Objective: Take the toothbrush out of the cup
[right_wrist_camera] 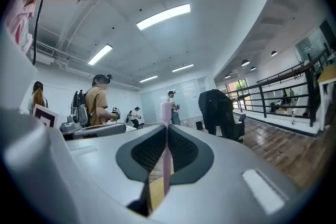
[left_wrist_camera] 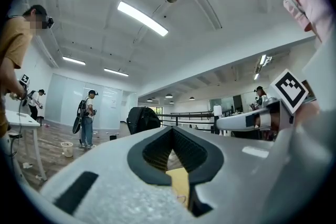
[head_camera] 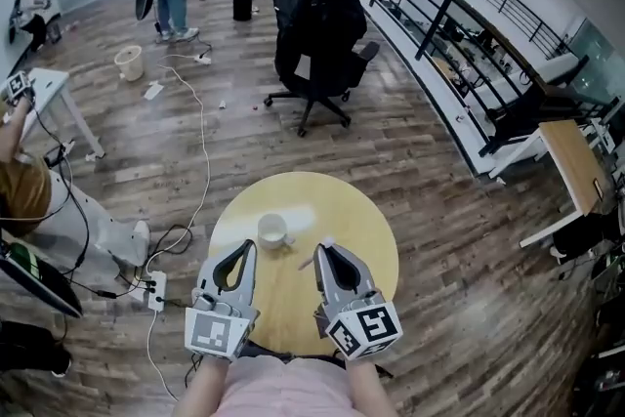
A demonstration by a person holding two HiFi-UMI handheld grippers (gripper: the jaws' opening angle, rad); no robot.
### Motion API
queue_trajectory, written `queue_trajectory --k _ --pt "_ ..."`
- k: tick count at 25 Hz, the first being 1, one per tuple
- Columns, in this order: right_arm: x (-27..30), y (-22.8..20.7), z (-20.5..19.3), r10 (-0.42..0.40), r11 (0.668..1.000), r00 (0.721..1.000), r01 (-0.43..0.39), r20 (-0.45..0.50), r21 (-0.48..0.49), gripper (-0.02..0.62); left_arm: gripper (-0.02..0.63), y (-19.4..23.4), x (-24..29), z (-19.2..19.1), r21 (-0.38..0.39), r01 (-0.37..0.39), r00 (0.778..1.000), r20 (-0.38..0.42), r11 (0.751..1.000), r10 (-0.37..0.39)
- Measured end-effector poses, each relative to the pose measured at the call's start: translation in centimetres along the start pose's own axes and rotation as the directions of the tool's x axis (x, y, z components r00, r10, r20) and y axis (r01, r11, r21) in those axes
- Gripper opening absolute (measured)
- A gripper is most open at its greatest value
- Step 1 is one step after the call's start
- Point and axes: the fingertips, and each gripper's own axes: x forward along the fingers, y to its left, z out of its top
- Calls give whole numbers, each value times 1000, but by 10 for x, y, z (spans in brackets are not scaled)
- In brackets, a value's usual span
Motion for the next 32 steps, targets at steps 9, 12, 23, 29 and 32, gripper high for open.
queue_trajectory --k 9,12,23,29,32 --pt "-6 6 15 -3 1000 1000 3 27 -26 20 -3 -11 -5 14 34 27 999 19 999 -28" --pt "-3 12 14 4 999 1000 -3 21 -45 20 -3 -8 -8 13 36 28 999 19 999 -29" --pt "8 26 10 44 997 999 -44 1 -65 20 -3 0 -12 11 28 11 1000 20 1000 -12" --pt "10 29 10 46 997 999 -46 -6 -63 20 -4 3 -13 10 21 7 1000 16 1000 -7" --pt "9 29 9 42 997 999 -42 -7 -59 20 -3 2 -12 11 20 8 1000 17 1000 -8"
